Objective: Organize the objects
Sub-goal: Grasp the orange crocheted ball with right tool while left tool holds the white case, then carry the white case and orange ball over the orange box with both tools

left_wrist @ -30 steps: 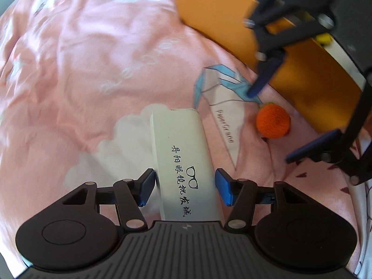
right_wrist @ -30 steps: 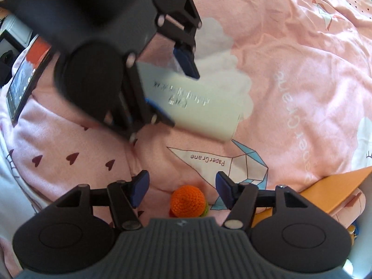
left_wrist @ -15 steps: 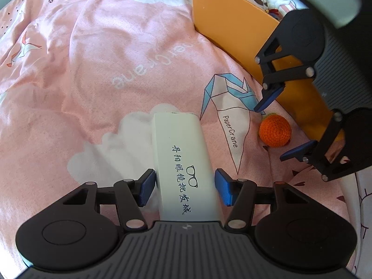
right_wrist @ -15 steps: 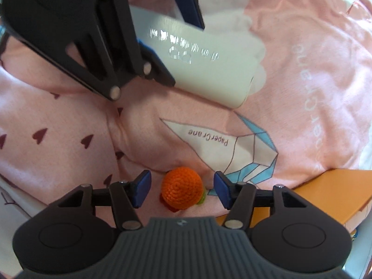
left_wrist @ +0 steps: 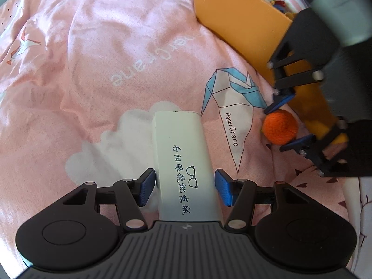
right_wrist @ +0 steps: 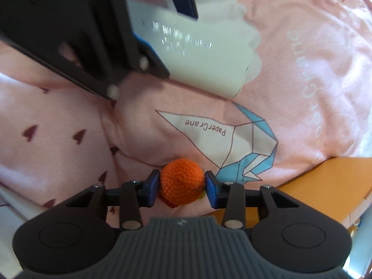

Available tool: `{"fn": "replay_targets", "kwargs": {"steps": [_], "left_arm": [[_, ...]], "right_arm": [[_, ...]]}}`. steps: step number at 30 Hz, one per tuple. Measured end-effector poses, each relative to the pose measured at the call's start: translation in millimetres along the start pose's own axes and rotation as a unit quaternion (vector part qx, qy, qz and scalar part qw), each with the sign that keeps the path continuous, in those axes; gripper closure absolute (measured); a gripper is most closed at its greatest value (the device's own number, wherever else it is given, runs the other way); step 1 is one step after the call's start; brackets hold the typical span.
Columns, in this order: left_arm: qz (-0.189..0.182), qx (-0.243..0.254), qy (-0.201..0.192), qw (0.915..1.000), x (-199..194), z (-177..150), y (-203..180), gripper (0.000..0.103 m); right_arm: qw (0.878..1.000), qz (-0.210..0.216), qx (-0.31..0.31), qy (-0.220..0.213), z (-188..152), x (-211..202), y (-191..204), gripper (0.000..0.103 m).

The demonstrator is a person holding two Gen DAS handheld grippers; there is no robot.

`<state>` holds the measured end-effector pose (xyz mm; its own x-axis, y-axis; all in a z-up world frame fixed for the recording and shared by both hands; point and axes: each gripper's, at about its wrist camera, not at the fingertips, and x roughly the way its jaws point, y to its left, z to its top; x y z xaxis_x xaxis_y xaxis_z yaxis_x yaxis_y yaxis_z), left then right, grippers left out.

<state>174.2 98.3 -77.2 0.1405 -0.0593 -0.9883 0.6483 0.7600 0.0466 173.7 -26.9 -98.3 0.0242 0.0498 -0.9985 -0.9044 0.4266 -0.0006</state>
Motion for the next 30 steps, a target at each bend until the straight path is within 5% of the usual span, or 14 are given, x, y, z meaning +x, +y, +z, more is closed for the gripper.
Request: {"fn": "replay_targets", "kwargs": {"steps": [12, 15, 22, 30], "left_arm": [[0.03, -0.036, 0.044, 0.998, 8, 9, -9, 0.038], [0.037, -0.031, 0.026, 0.9985, -3, 6, -15, 0.039], [0.039, 0.001, -0.028, 0.9988, -49, 6, -35, 0.039], [0.062, 0.049, -0.089, 0.9929, -111, 29, -68, 0.039]], "right_arm": [[0.983, 0.002, 0.109, -0.151, -34, -96, 4, 0.06], [0.972, 0.008, 0.146, -0.185, -54, -112, 0, 0.06], [0.955, -0.05, 0.188, -0.224, -103, -138, -8, 0.06], [0.95, -0.118, 0.21, -0.198, -153, -146, -20, 0.06]]}}
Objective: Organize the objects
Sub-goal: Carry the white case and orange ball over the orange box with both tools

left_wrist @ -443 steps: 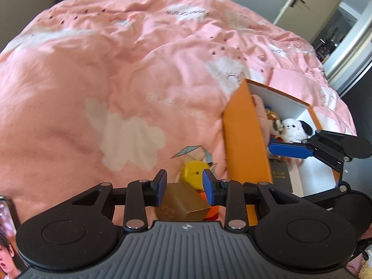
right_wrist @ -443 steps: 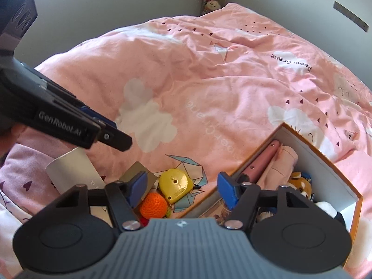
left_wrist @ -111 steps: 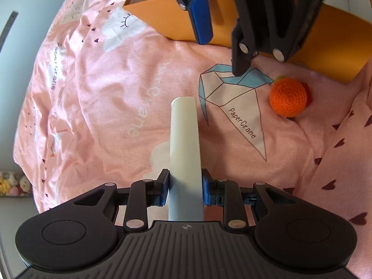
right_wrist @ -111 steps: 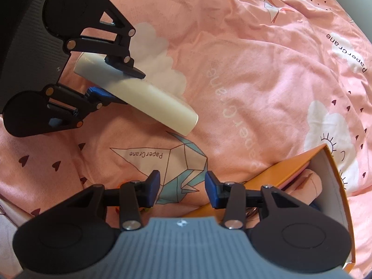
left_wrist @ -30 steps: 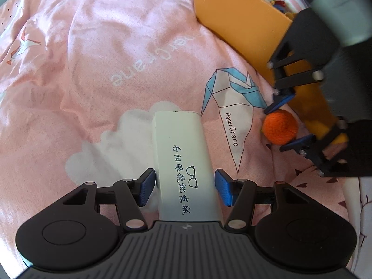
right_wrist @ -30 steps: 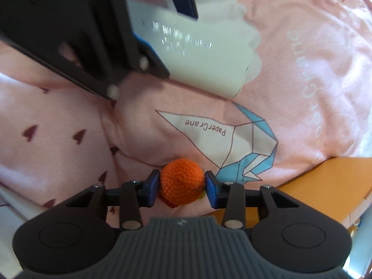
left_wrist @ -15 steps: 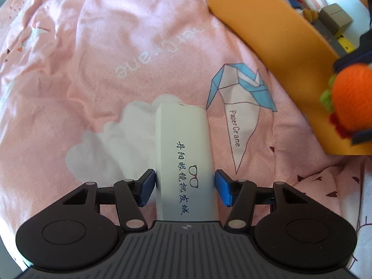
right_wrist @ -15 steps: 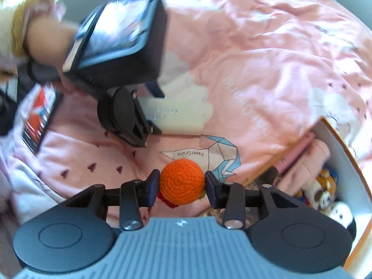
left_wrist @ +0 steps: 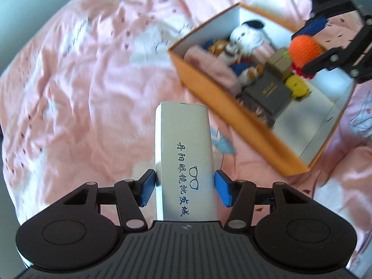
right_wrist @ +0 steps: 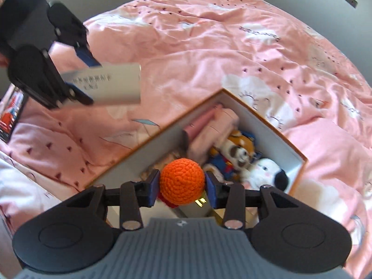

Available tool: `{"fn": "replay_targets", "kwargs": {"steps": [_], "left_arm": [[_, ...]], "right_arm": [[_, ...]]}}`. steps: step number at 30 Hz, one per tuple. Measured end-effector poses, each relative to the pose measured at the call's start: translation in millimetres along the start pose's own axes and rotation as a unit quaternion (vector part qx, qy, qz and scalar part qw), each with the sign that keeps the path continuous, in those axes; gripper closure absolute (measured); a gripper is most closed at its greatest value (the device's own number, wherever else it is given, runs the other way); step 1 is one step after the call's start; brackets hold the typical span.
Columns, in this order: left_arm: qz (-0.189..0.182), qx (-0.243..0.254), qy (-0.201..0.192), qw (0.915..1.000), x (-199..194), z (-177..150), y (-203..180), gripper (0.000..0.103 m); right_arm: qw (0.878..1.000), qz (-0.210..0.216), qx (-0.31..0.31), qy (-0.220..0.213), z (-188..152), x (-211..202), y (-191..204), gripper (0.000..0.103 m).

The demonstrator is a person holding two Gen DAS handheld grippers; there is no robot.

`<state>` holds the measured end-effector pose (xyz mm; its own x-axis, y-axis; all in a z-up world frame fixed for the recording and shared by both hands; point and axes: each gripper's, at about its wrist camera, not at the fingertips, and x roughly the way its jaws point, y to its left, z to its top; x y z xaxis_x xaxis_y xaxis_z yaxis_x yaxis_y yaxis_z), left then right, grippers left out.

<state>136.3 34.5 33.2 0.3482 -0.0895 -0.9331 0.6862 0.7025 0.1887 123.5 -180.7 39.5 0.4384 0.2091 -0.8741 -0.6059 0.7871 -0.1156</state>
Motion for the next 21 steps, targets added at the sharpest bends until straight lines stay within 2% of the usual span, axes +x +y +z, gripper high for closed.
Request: {"fn": "replay_targets", "kwargs": {"steps": [5, 9, 12, 16, 19, 21], "left_arm": [[-0.014, 0.074, -0.039, 0.9964, -30, 30, -34, 0.039], [-0.048, 0.142, -0.058, 0.987, -33, 54, -73, 0.039], [-0.084, 0.184, -0.052, 0.978, -22, 67, -102, 0.039], [-0.122, 0.251, -0.032, 0.9598, 5, 76, -136, 0.039], [-0.139, 0.283, -0.007, 0.9489, 27, 79, -151, 0.039], [-0.163, 0.294, -0.001, 0.9419, 39, 82, -153, 0.039]], "right_arm": [[0.999, -0.029, -0.009, 0.022, -20, -15, -17, 0.06], [0.998, -0.049, -0.011, 0.033, -32, -30, -30, 0.06], [0.997, -0.064, 0.001, 0.036, -39, -40, -42, 0.06], [0.997, -0.065, 0.011, 0.035, -47, -47, -52, 0.06], [0.998, -0.056, 0.013, 0.038, -50, -42, -53, 0.06], [0.998, -0.043, 0.01, 0.043, -52, -35, -51, 0.06]]}}
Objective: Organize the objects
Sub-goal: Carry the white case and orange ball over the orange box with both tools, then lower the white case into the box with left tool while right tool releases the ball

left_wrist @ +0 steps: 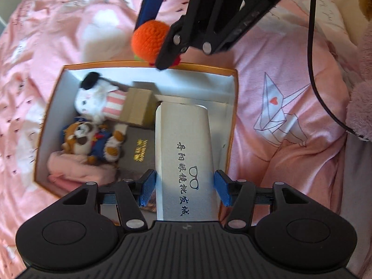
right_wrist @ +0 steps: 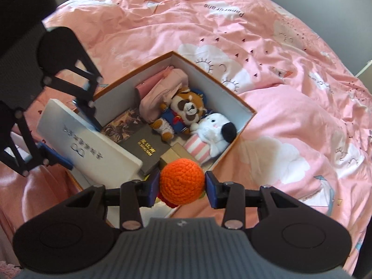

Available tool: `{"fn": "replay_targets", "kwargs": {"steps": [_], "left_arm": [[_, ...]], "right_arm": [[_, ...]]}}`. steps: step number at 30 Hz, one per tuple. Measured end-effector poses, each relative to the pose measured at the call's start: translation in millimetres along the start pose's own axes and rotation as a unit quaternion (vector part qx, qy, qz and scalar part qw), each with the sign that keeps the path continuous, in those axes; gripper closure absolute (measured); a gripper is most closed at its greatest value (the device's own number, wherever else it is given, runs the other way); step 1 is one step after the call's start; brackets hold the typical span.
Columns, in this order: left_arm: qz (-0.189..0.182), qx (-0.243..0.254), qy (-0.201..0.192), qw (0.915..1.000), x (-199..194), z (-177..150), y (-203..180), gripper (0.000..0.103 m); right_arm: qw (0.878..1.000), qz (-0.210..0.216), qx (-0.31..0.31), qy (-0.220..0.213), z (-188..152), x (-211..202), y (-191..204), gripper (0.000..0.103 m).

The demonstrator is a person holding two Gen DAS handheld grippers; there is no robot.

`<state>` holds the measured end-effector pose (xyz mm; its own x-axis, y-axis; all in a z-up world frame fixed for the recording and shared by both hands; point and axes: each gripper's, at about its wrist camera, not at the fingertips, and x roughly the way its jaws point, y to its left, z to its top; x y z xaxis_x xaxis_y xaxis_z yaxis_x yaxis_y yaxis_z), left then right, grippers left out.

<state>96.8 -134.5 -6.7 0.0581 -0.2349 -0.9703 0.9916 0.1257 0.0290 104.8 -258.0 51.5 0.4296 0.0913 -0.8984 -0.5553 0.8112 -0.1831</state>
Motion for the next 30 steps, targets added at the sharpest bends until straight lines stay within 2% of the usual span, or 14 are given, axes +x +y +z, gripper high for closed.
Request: {"fn": "replay_targets", "kwargs": {"steps": [4, 9, 12, 13, 15, 16, 19, 22, 28, 30], "left_arm": [[-0.04, 0.002, 0.001, 0.9992, 14, 3, 9, 0.04], [-0.065, -0.003, 0.014, 0.9978, 34, 2, 19, 0.041], [-0.088, -0.015, 0.006, 0.996, 42, 2, 29, 0.075], [-0.107, -0.031, -0.001, 0.9938, 43, 2, 35, 0.081], [-0.139, -0.056, -0.016, 0.9885, 45, 2, 46, 0.084], [-0.144, -0.06, -0.016, 0.9877, 47, 3, 48, 0.085], [-0.112, -0.057, 0.009, 0.992, 58, 1, 49, 0.085], [-0.11, -0.071, 0.025, 0.9911, 67, -6, 52, 0.085], [-0.108, -0.091, 0.02, 0.9897, 67, -17, 52, 0.085], [-0.095, -0.093, 0.016, 0.991, 63, -18, 50, 0.085]], "right_arm": [[1.0, 0.022, -0.017, 0.01, 1, 15, 7, 0.06], [0.998, 0.037, -0.031, 0.027, 3, 31, 11, 0.06], [0.998, 0.044, -0.038, 0.035, 3, 38, 13, 0.06], [0.997, 0.046, -0.039, 0.037, 4, 39, 13, 0.06], [0.997, 0.048, -0.04, 0.041, 4, 42, 12, 0.06], [0.997, 0.049, -0.04, 0.043, 4, 44, 12, 0.06], [0.997, 0.051, -0.041, 0.047, 4, 46, 13, 0.06], [0.996, 0.054, -0.045, 0.047, 4, 47, 15, 0.06], [0.992, 0.076, -0.069, 0.069, 3, 59, 24, 0.06], [0.99, 0.086, -0.076, 0.083, 4, 64, 27, 0.06]]}}
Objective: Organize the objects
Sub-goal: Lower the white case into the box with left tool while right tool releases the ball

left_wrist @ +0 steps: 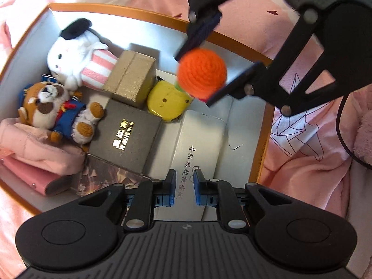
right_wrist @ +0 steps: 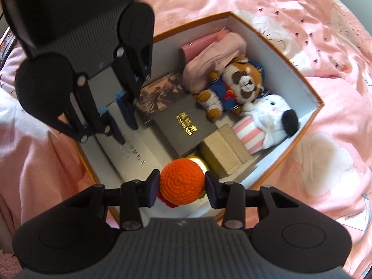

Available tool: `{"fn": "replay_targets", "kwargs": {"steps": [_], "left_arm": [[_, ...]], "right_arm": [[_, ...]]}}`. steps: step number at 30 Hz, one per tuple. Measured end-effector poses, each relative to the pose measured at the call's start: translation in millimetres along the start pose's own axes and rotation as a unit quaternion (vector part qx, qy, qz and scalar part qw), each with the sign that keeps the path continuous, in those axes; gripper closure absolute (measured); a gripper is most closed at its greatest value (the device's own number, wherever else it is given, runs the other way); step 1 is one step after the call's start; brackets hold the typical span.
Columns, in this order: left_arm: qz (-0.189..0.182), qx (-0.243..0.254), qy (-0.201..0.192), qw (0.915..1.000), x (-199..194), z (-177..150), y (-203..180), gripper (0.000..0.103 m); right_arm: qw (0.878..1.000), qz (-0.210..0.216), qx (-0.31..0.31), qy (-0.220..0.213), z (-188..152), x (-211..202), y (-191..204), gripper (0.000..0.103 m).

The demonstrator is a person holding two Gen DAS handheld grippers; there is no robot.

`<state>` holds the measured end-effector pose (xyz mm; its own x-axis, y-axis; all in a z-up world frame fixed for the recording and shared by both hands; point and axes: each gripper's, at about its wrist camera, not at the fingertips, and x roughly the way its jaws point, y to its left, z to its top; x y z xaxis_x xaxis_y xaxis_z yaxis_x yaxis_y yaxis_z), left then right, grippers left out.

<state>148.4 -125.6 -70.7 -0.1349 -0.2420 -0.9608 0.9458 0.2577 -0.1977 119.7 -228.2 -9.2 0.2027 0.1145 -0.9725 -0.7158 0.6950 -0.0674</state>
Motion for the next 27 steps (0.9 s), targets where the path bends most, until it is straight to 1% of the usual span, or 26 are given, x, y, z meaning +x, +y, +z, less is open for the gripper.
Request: {"fn": "replay_targets", "kwargs": {"steps": [4, 8, 12, 15, 21, 24, 27], "left_arm": [[0.025, -0.01, -0.025, 0.9993, -11, -3, -6, 0.085], [0.051, -0.028, -0.057, 0.9966, -22, 0, -10, 0.085], [0.073, -0.055, -0.076, 0.9929, -25, 0, -15, 0.085], [0.082, -0.078, -0.08, 0.9903, -26, -3, -14, 0.085], [0.09, -0.122, -0.086, 0.9847, -30, -11, -11, 0.085], [0.104, -0.142, -0.088, 0.9805, -30, -13, -11, 0.083], [0.113, -0.16, -0.091, 0.9764, -32, -15, -13, 0.08]], "right_arm": [[0.999, 0.016, -0.005, 0.031, 1, 9, 3, 0.06], [0.997, 0.033, -0.005, 0.066, 2, 18, 2, 0.06], [0.995, 0.037, -0.003, 0.096, 4, 27, 0, 0.059], [0.993, 0.042, -0.004, 0.111, 4, 31, 1, 0.059], [0.992, 0.041, 0.003, 0.12, 2, 35, 1, 0.059], [0.992, 0.038, 0.008, 0.119, 0, 33, -2, 0.056], [0.993, 0.034, 0.012, 0.114, -1, 30, -4, 0.056]]}}
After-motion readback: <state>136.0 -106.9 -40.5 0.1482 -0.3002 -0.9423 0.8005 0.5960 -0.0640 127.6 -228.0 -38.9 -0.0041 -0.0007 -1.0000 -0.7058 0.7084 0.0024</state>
